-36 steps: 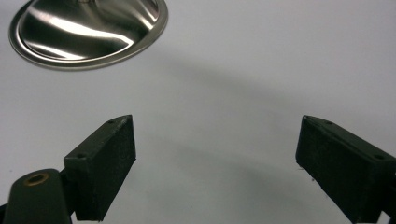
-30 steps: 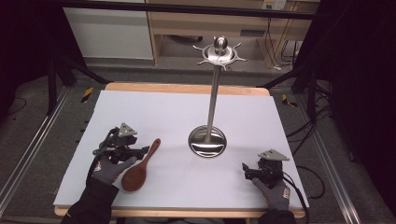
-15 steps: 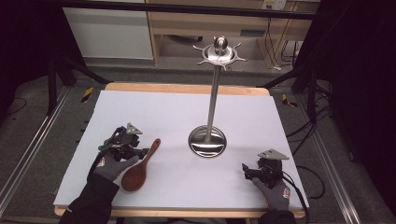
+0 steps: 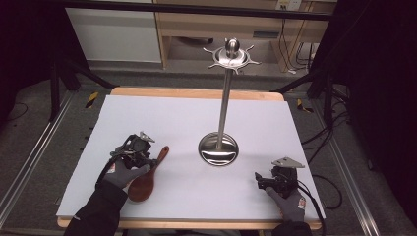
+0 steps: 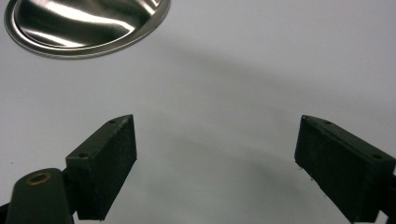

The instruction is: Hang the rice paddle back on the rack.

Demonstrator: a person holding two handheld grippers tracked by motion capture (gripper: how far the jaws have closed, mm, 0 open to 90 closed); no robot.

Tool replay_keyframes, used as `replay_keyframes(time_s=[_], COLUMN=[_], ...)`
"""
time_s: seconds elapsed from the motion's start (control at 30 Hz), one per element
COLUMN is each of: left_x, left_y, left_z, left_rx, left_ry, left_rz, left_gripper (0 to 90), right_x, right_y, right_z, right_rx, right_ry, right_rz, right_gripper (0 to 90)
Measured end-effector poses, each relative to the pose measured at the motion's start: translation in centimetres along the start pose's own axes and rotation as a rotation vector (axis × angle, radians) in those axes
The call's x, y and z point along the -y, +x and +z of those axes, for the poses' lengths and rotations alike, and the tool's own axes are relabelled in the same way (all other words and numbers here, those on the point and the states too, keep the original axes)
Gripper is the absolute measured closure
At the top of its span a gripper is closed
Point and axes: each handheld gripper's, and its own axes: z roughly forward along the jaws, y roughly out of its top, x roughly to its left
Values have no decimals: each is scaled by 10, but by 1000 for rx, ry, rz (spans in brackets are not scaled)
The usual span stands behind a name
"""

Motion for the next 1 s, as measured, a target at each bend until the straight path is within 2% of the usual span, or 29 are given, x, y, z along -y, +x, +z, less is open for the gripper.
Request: replay_keyframes(time_s=[0.27, 0.5, 1.0], left_x=[1, 0, -2], left_y=[1, 1, -2], left_z=[11, 15, 25], left_rx=[15, 22, 42], left_ry=[42, 81, 137], left_rz=[-4, 12, 16], left_gripper=[569, 610, 709], right_x=[0, 0, 0], right_y=[0, 0, -1], right_z=[0, 1, 1], right_rx=[0, -2, -7], right_ry=[4, 5, 12], right_rz=[-3, -1, -3], right_gripper=[130, 130, 130])
